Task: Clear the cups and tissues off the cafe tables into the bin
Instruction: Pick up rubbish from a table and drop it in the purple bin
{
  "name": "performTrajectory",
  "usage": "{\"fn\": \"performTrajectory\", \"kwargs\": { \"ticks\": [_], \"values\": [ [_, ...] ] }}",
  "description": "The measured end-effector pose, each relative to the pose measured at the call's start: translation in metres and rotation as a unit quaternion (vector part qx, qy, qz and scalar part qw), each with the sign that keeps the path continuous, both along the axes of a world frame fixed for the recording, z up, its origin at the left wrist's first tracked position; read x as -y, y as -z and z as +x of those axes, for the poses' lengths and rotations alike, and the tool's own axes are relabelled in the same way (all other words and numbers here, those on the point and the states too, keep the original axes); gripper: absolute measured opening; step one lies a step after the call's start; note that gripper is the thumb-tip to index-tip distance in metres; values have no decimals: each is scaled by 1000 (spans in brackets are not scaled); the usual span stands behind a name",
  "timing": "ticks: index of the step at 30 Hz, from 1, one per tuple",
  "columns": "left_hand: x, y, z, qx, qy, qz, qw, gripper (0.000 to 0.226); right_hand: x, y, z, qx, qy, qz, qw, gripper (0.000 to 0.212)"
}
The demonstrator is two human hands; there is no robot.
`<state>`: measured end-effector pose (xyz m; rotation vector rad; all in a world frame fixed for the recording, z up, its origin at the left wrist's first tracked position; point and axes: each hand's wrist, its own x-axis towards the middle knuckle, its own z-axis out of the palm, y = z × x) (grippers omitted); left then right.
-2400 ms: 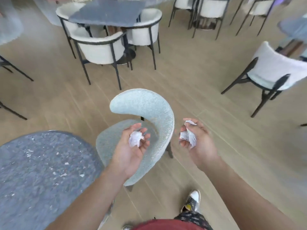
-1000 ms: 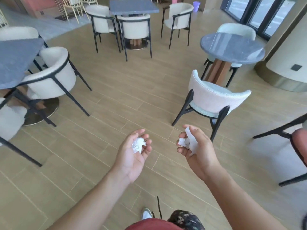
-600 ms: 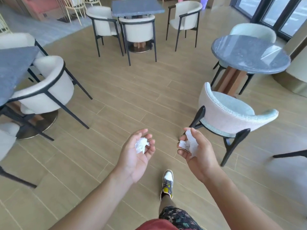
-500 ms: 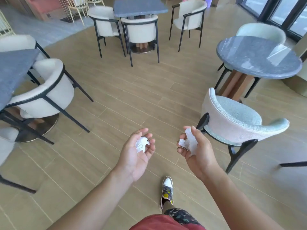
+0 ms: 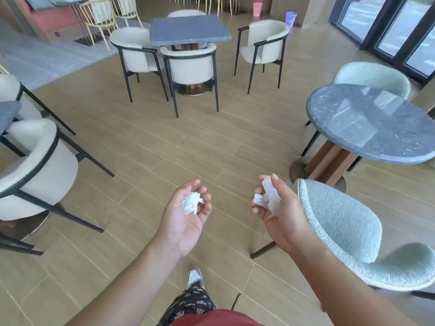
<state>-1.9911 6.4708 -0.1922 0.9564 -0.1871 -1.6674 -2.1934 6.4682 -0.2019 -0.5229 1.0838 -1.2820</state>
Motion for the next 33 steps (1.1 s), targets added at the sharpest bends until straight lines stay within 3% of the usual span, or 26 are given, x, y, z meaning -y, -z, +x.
{"fn": "performTrajectory", "kwargs": {
  "ticks": [9,20,33],
  "values": [
    [228,22,-5,1,41,9,999,15,205,11,-6,3,59,17,998,33],
    [473,1,-25,-3,116,14,993,17,425,-4,-21,17,127,17,992,33],
    [747,22,-154,27,155,25,987,17,682,28,-137,38,170,18,985,29]
  ]
}}
